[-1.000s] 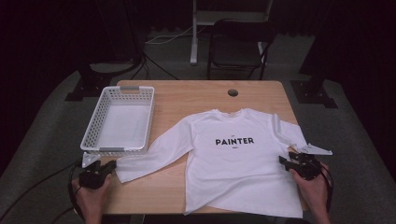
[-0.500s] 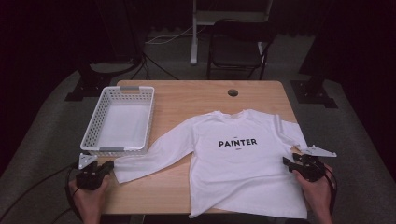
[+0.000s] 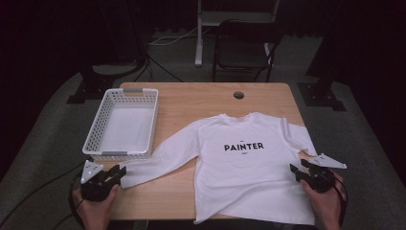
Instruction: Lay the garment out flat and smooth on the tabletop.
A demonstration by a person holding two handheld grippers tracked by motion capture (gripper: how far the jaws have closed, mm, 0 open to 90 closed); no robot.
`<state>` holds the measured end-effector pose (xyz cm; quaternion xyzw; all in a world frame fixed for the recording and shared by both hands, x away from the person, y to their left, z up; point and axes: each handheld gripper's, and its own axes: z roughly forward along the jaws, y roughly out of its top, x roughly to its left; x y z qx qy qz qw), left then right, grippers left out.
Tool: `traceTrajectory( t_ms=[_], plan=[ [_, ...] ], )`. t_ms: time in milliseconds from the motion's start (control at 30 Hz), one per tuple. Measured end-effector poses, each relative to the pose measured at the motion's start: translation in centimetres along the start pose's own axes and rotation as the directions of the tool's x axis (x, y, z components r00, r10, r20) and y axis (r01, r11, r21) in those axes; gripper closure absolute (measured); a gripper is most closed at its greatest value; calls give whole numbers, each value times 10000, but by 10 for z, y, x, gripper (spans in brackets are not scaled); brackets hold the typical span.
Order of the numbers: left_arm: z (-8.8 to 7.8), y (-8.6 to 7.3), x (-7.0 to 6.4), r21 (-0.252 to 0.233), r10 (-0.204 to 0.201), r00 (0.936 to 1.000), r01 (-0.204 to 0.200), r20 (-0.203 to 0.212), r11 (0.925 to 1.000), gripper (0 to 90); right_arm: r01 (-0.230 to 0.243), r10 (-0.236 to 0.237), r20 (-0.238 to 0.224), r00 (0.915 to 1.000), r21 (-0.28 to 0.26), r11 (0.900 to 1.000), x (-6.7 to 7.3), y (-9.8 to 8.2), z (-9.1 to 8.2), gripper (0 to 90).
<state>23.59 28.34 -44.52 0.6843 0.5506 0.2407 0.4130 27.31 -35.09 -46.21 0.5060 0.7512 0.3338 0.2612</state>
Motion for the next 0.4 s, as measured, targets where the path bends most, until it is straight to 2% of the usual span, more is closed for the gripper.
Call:
traceTrajectory(
  t_ms=[167, 233, 333, 400],
  plan=[
    [4, -3, -23, 97, 539, 9985, -540, 111, 9985, 639, 277, -278, -65, 9996, -153, 9995, 11, 2, -7, 481],
    [6, -4, -30, 178, 708, 9975, -707, -13, 9973, 620, 326, -328, -99, 9994, -218, 9992, 15, 2, -10, 481],
    [9, -7, -36, 380, 893, 9954, -880, -350, 9954, 575, 392, -396, -130, 9991, -255, 9989, 19, 1, -11, 481],
    [12, -9, -34, 464, 759, 9942, -725, -759, 9963, 571, 421, -426, -174, 9989, -246, 9988, 20, 1, -12, 481]
  ],
)
